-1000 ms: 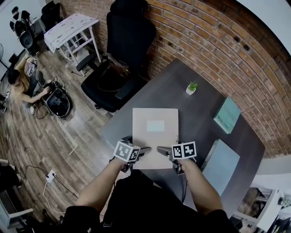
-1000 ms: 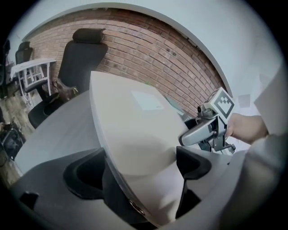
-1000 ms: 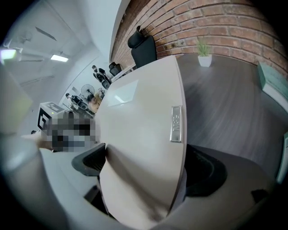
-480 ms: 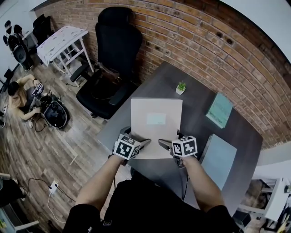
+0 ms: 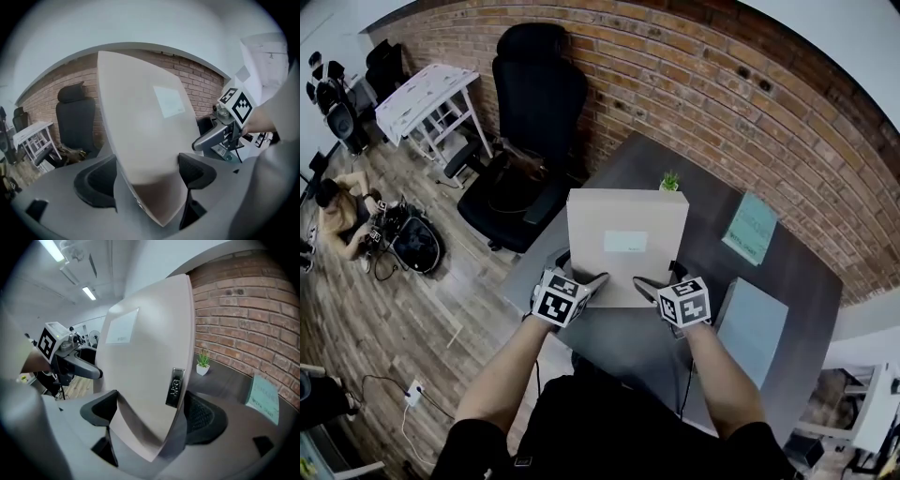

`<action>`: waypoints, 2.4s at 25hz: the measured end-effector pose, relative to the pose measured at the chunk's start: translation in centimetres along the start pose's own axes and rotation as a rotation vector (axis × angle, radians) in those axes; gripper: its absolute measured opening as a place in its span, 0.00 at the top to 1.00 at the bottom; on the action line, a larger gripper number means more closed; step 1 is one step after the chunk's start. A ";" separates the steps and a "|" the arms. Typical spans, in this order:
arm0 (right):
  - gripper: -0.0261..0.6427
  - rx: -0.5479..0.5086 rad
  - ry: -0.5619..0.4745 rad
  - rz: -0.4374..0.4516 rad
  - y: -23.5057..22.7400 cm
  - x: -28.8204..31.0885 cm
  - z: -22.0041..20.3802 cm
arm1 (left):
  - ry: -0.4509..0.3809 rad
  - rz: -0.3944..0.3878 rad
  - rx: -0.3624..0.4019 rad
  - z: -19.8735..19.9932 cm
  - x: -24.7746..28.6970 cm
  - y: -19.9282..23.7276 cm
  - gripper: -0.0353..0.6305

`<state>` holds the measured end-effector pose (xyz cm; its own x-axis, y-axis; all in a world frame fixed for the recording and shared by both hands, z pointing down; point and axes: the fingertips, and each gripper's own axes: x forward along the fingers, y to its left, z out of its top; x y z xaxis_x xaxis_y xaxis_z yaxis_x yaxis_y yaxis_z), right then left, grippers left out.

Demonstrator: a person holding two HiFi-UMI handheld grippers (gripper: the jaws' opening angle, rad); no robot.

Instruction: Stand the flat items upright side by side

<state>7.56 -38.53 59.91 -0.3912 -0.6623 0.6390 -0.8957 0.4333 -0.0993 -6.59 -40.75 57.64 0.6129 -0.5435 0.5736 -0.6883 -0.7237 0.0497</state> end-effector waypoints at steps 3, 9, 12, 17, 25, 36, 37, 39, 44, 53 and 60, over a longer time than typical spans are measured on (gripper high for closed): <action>0.30 -0.023 0.006 -0.001 -0.2 0.5 -0.2 | -0.025 0.038 0.040 0.6 -0.6 0.3 0.32; 0.35 -0.065 -0.002 -0.031 0.0 0.9 -0.6 | -0.047 0.063 0.057 0.4 -1.0 0.9 0.35; 0.36 -0.113 -0.012 -0.045 -0.1 1.3 -0.2 | -0.053 0.068 0.046 0.0 -1.2 1.3 0.37; 0.39 -0.192 -0.012 -0.065 -0.3 2.5 0.4 | -0.063 0.100 0.046 -0.3 -1.8 2.0 0.40; 0.40 -0.211 -0.001 -0.035 -0.1 3.2 0.9 | -0.048 0.110 0.026 -1.3 -2.2 2.8 0.42; 0.40 -0.145 -0.044 0.030 -0.7 1.8 1.8 | -0.024 0.098 0.017 -1.4 -1.8 3.2 0.42; 0.40 -0.144 -0.047 0.036 -0.6 1.7 1.8 | -0.024 0.098 0.014 -1.4 -1.7 3.2 0.42; 0.40 -0.133 -0.051 0.042 -0.7 1.7 1.8 | -0.022 0.095 0.000 -1.2 -1.5 3.1 0.42; 0.40 -0.107 -0.060 0.047 -0.7 1.6 2.1 | -0.018 0.099 -0.033 -1.0 -1.5 3.1 0.42; 0.39 -0.085 -0.093 0.048 -0.9 0.3 2.6 | -0.036 0.140 -0.051 -1.2 -2.9 3.5 0.42; 0.39 -0.039 -0.140 0.045 -1.4 -2.3 2.5 | -0.081 0.223 -0.134 -1.5 -6.0 3.7 0.42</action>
<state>9.20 -39.15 56.72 -0.4585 -0.7196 0.5214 -0.8690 0.4859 -0.0936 -13.38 -39.49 55.59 0.4655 -0.7194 0.5154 -0.8517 -0.5225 0.0399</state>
